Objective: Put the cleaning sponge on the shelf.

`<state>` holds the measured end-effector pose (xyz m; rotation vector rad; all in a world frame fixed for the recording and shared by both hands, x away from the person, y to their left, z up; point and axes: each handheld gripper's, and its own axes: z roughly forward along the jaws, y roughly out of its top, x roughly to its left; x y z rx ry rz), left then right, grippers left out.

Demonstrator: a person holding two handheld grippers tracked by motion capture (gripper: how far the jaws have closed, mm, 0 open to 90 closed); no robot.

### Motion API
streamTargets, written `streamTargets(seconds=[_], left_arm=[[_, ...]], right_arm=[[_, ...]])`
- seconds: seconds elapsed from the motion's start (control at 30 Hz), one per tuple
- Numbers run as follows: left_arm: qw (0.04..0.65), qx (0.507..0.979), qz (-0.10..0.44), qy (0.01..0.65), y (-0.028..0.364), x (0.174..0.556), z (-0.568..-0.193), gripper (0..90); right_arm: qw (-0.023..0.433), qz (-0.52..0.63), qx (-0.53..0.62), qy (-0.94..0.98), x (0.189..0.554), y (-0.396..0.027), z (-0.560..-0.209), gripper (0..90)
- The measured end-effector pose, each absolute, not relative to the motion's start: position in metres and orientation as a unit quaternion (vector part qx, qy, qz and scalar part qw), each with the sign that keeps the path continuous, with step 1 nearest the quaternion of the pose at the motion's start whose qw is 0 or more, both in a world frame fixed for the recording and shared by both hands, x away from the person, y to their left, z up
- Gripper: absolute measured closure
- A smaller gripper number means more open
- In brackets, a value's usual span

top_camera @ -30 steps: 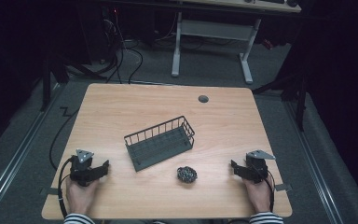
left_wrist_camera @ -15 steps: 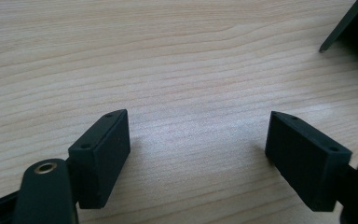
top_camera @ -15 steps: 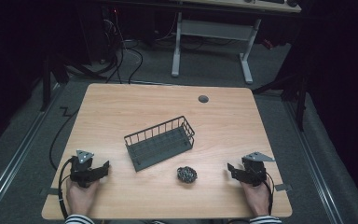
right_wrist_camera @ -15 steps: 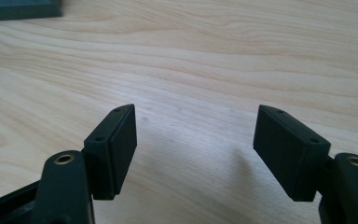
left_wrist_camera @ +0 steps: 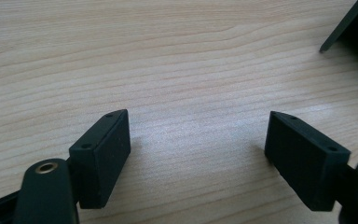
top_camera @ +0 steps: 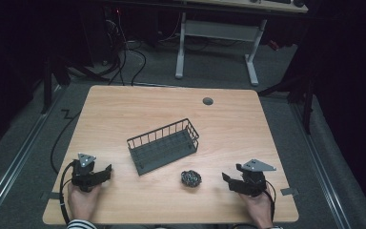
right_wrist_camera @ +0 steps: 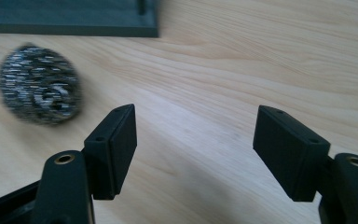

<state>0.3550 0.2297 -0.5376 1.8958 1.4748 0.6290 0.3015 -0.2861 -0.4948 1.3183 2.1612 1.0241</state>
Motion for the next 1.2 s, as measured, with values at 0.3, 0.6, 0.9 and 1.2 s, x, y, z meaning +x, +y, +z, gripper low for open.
streamTargets(seconds=[0.3, 0.6, 0.9, 1.2], left_arm=[[0.323, 0.722, 0.240, 0.562, 0.230, 0.355, -0.538, 22.6], [0.323, 0.722, 0.240, 0.563, 0.230, 0.355, -0.538, 22.6], [0.323, 0.722, 0.240, 0.562, 0.230, 0.355, -0.538, 22.6], [0.323, 0.722, 0.240, 0.563, 0.230, 0.355, -0.538, 22.6]], right_arm=[[0.171, 0.390, 0.412, 0.806, 0.295, -0.247, -0.481, 28.8], [0.142, 0.390, 0.371, 0.831, 0.303, -0.214, -0.485, 27.7], [0.124, 0.380, 0.358, 0.844, 0.313, -0.190, -0.496, 27.3], [0.116, 0.363, 0.355, 0.854, 0.320, -0.180, -0.508, 29.4]])
